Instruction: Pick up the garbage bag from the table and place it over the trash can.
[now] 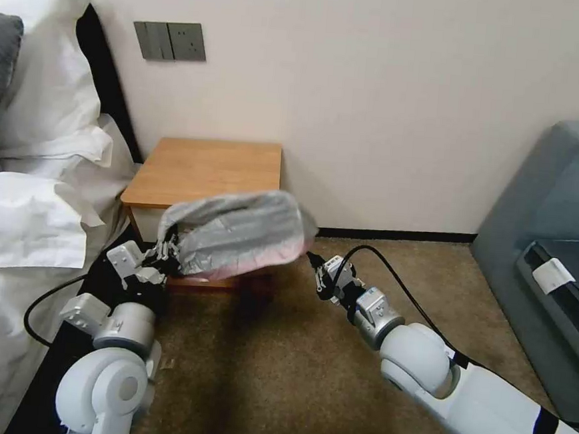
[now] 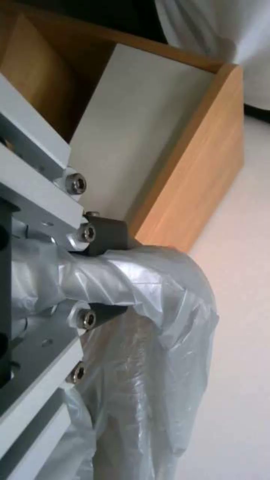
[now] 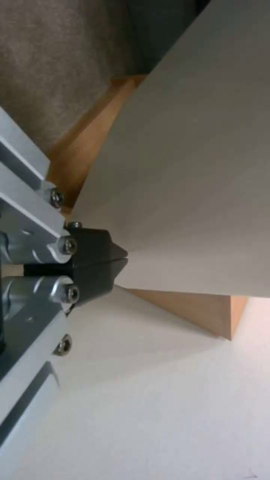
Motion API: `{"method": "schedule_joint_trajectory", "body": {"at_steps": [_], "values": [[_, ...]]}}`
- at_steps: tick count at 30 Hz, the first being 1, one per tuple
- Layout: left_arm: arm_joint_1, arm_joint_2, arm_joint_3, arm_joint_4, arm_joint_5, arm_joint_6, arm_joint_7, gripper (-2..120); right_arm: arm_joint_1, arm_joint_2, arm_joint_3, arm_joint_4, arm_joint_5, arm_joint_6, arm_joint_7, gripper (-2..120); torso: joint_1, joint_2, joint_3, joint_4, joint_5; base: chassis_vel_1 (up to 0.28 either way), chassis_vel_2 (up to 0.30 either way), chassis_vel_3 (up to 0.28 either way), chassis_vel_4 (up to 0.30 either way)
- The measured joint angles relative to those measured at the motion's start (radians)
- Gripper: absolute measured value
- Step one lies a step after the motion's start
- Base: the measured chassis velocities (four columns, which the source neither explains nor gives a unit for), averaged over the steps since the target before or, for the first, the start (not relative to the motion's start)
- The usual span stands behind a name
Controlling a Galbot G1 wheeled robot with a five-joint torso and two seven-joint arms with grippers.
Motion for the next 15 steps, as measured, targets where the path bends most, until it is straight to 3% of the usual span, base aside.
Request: {"method": "schedule_joint_trajectory", "body": {"at_steps": [5, 12, 15], "values": [[-0.001, 0.002, -0.001, 0.003, -0.004, 0.001, -0.002, 7, -0.008, 0.005, 0.002, -0.014, -0.023, 0.014, 0.003, 0, 0.0, 0.0, 0.0, 0.0, 0.0001, 0.0, 0.0, 0.0, 0.0], [-0.004, 0.017, -0.003, 0.028, -0.01, 0.001, -0.001, 7, -0.095, 0.037, 0.059, 0.031, 0.016, 0.02, 0.052, 23, 0.0, 0.0, 0.0, 0.0, -0.0001, 0.0, 0.0, 0.0, 0.0], [-0.01, 0.022, -0.004, 0.043, -0.013, 0.0, -0.002, 7, -0.163, 0.072, 0.119, 0.079, 0.078, 0.012, 0.088, 39, 0.0, 0.0, 0.0, -0.0001, 0.0, 0.0, 0.0, 0.0, 0.0]]}}
